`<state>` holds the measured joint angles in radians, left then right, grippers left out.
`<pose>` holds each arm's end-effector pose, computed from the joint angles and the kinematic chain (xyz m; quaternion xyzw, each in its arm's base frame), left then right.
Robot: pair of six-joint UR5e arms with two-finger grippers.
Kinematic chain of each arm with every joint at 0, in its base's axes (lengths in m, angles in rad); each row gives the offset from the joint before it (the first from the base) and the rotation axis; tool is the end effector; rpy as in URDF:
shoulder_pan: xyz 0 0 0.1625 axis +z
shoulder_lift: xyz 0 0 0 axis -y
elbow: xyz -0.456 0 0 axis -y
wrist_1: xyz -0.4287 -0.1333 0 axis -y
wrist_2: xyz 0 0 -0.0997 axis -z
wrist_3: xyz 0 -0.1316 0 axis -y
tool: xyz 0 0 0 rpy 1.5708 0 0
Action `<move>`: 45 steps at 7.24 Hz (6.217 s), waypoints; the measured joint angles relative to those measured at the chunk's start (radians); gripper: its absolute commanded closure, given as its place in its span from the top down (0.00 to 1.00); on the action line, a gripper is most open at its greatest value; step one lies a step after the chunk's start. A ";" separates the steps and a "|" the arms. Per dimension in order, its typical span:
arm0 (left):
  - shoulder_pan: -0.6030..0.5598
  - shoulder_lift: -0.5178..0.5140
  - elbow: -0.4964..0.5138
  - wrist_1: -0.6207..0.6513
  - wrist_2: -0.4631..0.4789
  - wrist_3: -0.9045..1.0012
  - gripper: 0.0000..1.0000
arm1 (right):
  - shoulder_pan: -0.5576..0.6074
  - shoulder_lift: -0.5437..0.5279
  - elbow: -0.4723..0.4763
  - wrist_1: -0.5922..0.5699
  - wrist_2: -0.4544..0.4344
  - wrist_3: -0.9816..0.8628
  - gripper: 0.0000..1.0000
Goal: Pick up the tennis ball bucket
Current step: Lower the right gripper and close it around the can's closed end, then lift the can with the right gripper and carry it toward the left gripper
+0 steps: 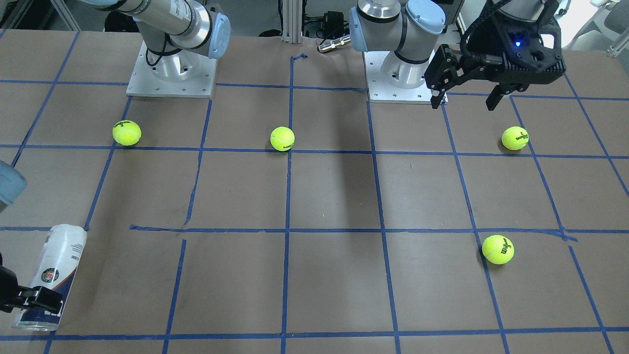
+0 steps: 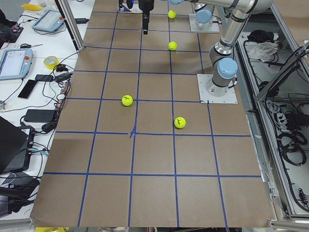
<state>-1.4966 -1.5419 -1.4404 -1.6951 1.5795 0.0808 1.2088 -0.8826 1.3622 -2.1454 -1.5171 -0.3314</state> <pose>-0.0937 -0.5227 0.5583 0.0032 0.9998 -0.0171 0.0057 -0.1456 -0.7807 0.1955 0.0140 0.9984 -0.0538 0.0091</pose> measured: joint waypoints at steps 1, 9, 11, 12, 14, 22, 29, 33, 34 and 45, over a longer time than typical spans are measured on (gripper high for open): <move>0.000 -0.001 0.000 0.000 0.000 0.000 1.00 | -0.005 0.014 0.002 0.000 0.010 -0.023 1.00; 0.000 0.000 0.000 0.000 0.000 0.002 1.00 | -0.008 0.060 -0.026 -0.034 0.058 -0.078 0.93; 0.001 0.000 0.000 0.000 0.000 0.002 1.00 | -0.008 0.061 -0.026 -0.032 0.058 -0.078 0.85; 0.001 0.000 0.000 0.000 0.000 0.002 1.00 | -0.008 0.061 -0.025 -0.027 0.059 -0.080 0.88; 0.001 0.000 0.000 0.000 0.000 0.003 1.00 | -0.009 0.064 -0.020 -0.022 0.060 -0.088 0.94; 0.001 0.000 0.001 0.000 0.000 -0.005 1.00 | 0.001 0.030 -0.023 -0.006 0.053 -0.092 0.53; 0.001 0.001 0.000 0.000 0.003 0.003 1.00 | 0.372 -0.163 -0.012 -0.066 -0.134 -0.015 0.44; 0.001 0.001 0.000 0.000 0.005 0.005 1.00 | 0.502 -0.142 0.078 -0.250 0.115 0.116 0.42; 0.001 0.000 0.000 0.000 0.005 0.005 1.00 | 0.528 -0.130 0.114 -0.416 0.177 0.132 0.42; 0.001 0.002 -0.001 0.000 0.006 0.005 1.00 | 0.710 -0.042 0.199 -0.991 0.194 0.372 0.32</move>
<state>-1.4956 -1.5401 -1.4410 -1.6950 1.5852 0.0859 1.9190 -0.9246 1.5613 -3.1365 -1.3234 0.0404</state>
